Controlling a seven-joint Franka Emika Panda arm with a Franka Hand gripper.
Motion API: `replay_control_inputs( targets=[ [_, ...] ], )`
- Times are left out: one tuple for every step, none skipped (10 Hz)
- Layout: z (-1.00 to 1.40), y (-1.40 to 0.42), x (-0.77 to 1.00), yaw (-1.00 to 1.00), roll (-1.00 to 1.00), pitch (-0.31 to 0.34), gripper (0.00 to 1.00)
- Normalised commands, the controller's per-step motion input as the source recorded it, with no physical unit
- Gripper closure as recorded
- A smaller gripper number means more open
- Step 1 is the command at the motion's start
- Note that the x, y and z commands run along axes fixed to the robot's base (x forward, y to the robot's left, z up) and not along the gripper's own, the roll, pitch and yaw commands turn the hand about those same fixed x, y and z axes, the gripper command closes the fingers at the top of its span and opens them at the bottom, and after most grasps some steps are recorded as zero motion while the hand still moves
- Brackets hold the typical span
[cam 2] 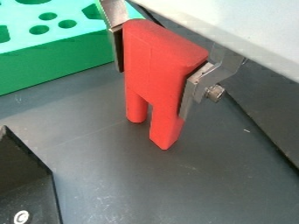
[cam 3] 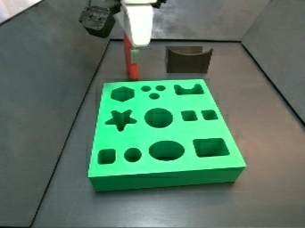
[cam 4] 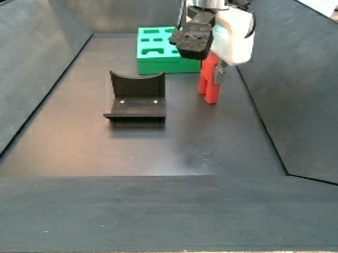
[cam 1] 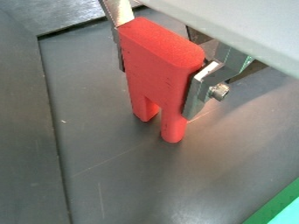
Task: Pick up the square-circle object. Move up. Move to above the board. Insert the square-circle object.
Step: Pick up the square-circle object, then move up, then move to above the board.
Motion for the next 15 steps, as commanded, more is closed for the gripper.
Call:
replay_control_inputs(
  targets=[
    [0.00,0.00,0.00,0.00,0.00,0.000,1.00],
    [0.00,0.00,0.00,0.00,0.00,0.000,1.00],
    [0.83,0.00,0.00,0.00,0.00,0.000,1.00],
    [0.79,0.02,-0.03,0.03,0.00,0.023,1.00],
    [0.69,0.02,-0.04,0.03,0.00,0.044,1.00],
    [0.50,0.01,-0.03,0.02,0.00,0.049,1.00],
    [0.34,0.01,-0.02,0.02,0.00,0.046,1.00],
    [1.00,0.49,-0.29,-0.08,-0.14,-0.108,1.00],
    [1.00,0.52,-0.30,-0.10,-0.14,-0.113,1.00],
    [1.00,0.40,-0.27,-0.08,-0.14,-0.108,1.00],
    [1.00,0.30,-0.21,-0.06,-0.13,-0.067,1.00],
    [1.00,0.27,-0.18,-0.05,-0.13,-0.030,1.00],
    [0.81,0.17,-0.10,-0.04,-0.11,0.022,1.00],
    [0.64,0.09,-0.05,-0.03,-0.10,0.035,1.00],
    [0.40,0.04,-0.02,-0.03,-0.08,0.050,1.00]
  ],
)
